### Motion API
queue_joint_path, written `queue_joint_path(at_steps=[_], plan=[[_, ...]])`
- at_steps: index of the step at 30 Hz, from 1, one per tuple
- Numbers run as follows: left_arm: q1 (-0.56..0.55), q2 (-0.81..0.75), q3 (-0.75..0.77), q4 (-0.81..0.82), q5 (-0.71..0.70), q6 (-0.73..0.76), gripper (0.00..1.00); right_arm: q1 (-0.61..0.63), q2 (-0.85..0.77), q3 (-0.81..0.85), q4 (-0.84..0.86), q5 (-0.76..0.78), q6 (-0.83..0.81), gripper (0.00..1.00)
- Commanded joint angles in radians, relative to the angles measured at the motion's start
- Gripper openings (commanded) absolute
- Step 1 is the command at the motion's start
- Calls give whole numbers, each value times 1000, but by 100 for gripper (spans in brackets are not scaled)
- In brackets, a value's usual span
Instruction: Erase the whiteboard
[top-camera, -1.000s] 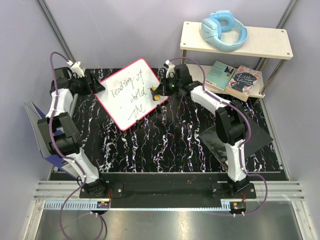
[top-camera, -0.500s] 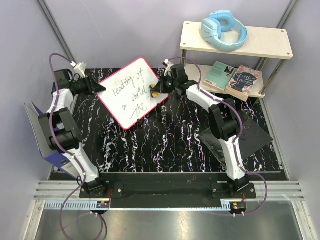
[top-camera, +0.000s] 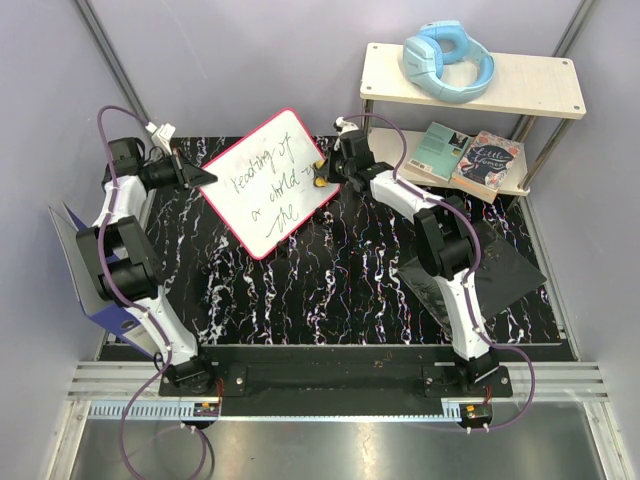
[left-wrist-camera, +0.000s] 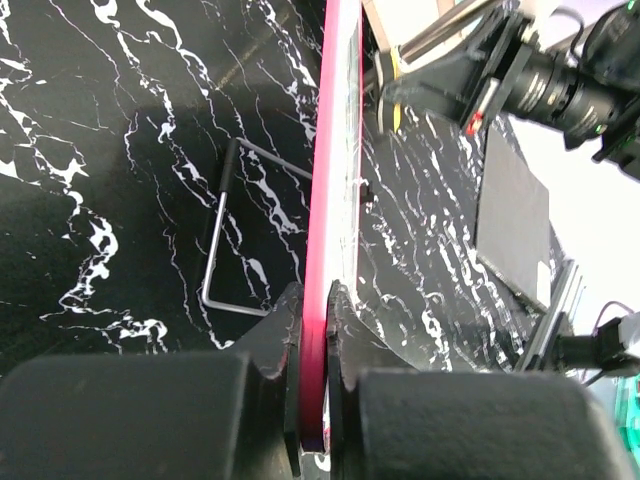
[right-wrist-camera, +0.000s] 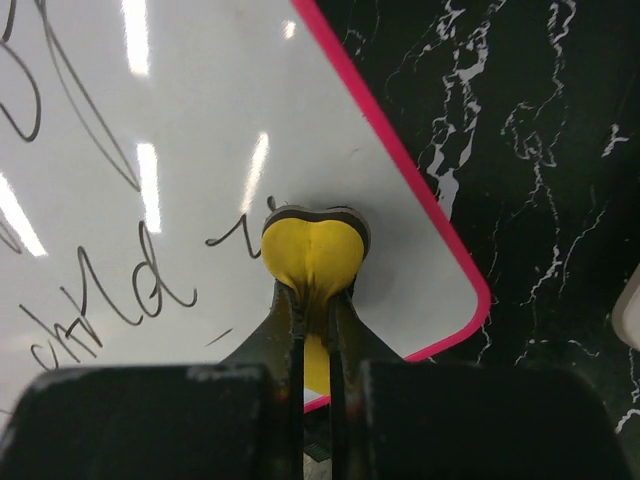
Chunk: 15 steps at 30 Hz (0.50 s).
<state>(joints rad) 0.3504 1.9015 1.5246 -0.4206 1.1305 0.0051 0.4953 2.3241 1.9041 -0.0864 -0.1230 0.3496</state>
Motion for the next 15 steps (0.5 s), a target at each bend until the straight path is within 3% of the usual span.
queue_joint_path(at_steps=[1,9,15], plan=[[13,10,37,-10,-285,347,0,0,17,42,77,111,-31,0],[13,16,52,-118,-278,467,0,12,124,210,4,39,-73,0],[13,14,55,-141,-267,478,0,71,123,205,-4,33,-121,0]])
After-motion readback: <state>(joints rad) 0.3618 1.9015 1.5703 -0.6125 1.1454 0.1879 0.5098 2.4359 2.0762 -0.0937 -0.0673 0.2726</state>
